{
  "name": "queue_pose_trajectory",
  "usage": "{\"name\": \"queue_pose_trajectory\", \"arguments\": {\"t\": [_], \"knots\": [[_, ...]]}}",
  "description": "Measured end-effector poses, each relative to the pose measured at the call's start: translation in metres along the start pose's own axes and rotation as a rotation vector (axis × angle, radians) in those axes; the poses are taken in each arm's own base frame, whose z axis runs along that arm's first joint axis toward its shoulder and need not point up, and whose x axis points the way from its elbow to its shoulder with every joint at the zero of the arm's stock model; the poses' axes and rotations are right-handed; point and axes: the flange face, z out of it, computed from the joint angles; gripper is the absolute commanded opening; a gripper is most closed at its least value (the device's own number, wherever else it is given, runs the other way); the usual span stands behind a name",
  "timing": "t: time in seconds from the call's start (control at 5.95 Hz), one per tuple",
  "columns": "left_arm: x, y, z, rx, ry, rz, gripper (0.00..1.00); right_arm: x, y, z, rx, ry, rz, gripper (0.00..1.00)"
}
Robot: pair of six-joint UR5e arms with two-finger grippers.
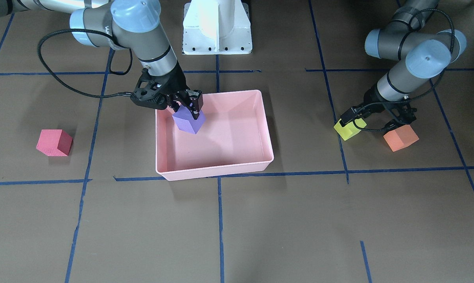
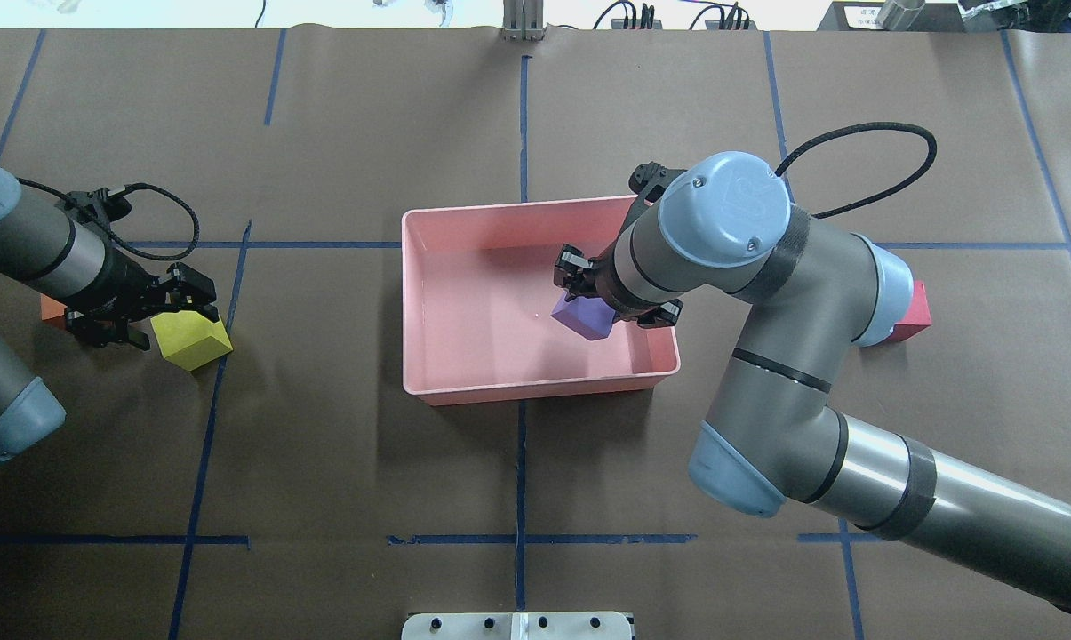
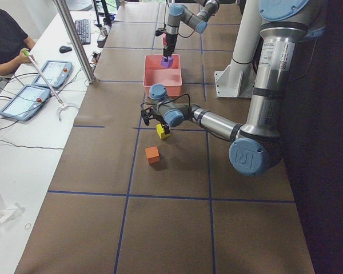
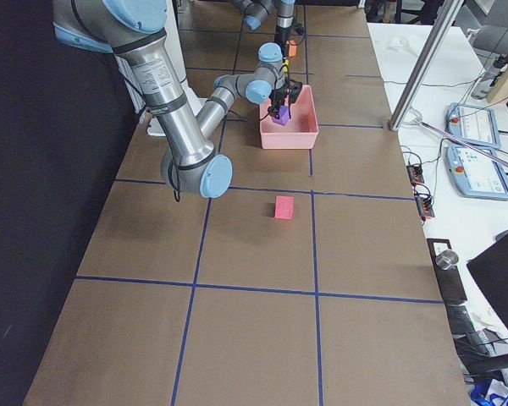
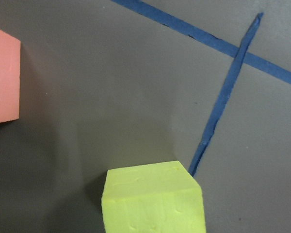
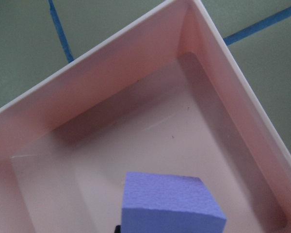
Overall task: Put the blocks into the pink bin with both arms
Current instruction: 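Drop the purple cube into the pink bin while the left gripper grasps the yellow cube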
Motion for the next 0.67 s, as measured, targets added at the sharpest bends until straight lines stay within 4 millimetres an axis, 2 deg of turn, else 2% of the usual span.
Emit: {"name": "queue_pose_trajectory", "arguments": {"t": [0.17,0.34,0.5,0.67], "knots": [[-0.002,0.0,0.008,0.001,-0.014,0.0,0.39,0.002,0.0,0.006,0.011,0.011,0.0,1.0],[-0.002,0.001,0.011,0.0,-0.019,0.0,0.07,0.002,-0.003,0.006,0.021,0.011,0.0,1.0],[0.0,0.003,0.01,0.001,-0.015,0.001,0.05,0.003,-0.009,-0.005,0.029,-0.002,0.003,1.0],[0.009,0.009,0.001,0.003,0.007,0.016,0.05,0.012,-0.024,-0.033,0.04,-0.013,0.019,1.0]]}}
